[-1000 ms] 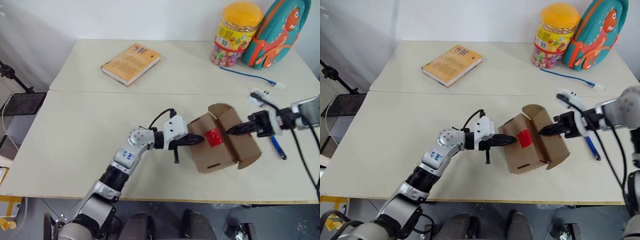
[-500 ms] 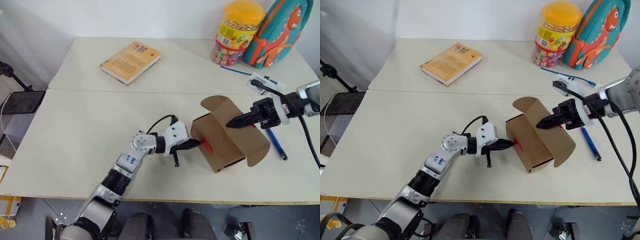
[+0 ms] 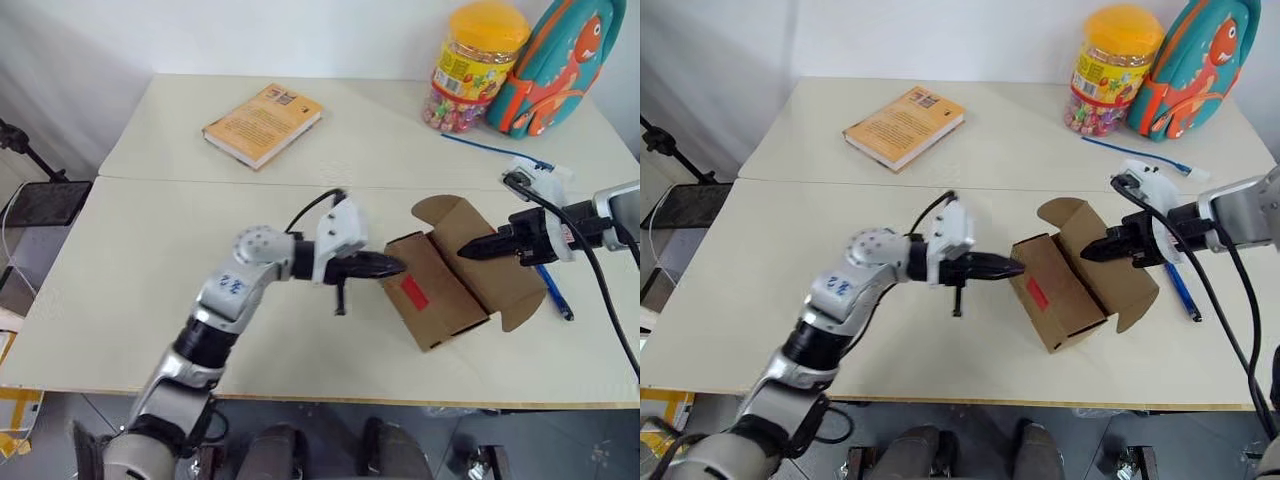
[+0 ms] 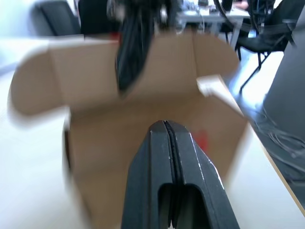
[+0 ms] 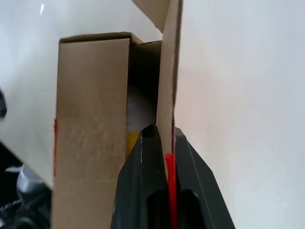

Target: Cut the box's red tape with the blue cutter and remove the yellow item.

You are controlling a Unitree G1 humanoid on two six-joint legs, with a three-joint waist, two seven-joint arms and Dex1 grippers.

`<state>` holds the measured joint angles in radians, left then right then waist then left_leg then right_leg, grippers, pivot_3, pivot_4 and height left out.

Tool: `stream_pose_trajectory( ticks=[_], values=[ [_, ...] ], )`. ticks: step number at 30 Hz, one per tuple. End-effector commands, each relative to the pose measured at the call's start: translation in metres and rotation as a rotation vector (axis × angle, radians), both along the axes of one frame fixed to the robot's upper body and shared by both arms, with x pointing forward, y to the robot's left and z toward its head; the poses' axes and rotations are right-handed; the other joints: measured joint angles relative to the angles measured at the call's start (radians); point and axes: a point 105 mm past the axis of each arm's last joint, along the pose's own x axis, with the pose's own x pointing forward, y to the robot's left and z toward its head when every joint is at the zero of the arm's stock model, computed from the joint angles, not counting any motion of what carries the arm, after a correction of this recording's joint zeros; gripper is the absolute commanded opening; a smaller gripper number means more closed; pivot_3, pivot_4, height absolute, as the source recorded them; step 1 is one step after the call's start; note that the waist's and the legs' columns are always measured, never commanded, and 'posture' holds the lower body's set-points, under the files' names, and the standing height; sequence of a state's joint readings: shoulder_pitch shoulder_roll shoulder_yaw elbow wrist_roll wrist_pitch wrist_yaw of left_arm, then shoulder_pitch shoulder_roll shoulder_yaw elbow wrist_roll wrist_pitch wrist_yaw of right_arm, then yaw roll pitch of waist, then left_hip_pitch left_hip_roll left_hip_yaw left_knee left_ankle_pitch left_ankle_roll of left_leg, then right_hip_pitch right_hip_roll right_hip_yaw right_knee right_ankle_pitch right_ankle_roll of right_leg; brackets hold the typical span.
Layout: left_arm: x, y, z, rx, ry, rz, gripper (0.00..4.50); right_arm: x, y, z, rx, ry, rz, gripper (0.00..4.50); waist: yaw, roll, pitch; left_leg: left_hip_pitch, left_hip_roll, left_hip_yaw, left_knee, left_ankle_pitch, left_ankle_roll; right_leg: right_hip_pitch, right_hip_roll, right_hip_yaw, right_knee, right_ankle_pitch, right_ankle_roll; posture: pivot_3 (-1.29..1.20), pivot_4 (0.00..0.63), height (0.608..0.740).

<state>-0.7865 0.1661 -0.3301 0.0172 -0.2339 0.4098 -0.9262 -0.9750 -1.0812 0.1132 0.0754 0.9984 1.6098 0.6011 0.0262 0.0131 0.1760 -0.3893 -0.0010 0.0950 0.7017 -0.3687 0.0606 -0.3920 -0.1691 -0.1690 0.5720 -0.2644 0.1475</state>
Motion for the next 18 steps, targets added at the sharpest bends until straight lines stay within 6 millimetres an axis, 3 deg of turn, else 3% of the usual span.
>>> stream_pose_trajectory(
  ticks=[1,5,11,15,18],
  values=[
    [0.004,-0.016,-0.006,0.022,-0.042,0.022,0.0,0.0,-0.001,-0.006,-0.017,-0.006,-0.013,0.04,-0.003,0.0,0.0,0.0,0.0,0.001,-0.001,0.0,0.0,0.0,0.001,0.0,0.0,0.0,0.0,0.0,0.15,0.74],
    [0.002,-0.024,-0.029,0.136,-0.038,0.013,0.0,-0.003,-0.003,-0.009,-0.01,-0.01,-0.022,0.04,-0.001,0.0,0.0,0.0,0.001,0.001,-0.002,0.002,-0.003,-0.002,0.005,0.0,0.001,0.0,-0.001,0.0,0.15,0.74],
    [0.005,-0.011,-0.052,0.244,0.019,0.047,0.0,-0.007,-0.014,-0.006,-0.005,-0.021,-0.059,0.04,0.0,0.0,0.0,0.001,0.004,0.001,-0.001,0.002,-0.004,-0.001,0.004,0.0,0.002,0.0,-0.001,0.0,0.15,0.74],
    [-0.004,0.021,-0.088,0.416,0.155,0.008,0.0,-0.012,-0.032,0.003,-0.019,-0.024,-0.099,0.04,-0.001,0.0,-0.001,0.002,0.004,0.001,-0.001,0.002,-0.003,-0.001,0.004,0.001,0.003,0.0,-0.001,0.0,0.15,0.74],
    [0.0,0.035,-0.086,0.4,0.166,0.049,0.0,-0.016,-0.04,0.006,-0.031,-0.019,-0.113,0.04,0.002,0.002,-0.002,0.003,0.004,0.0,-0.001,0.002,-0.003,0.0,0.004,0.001,0.003,0.0,-0.001,0.0,0.15,0.74]
  ],
)
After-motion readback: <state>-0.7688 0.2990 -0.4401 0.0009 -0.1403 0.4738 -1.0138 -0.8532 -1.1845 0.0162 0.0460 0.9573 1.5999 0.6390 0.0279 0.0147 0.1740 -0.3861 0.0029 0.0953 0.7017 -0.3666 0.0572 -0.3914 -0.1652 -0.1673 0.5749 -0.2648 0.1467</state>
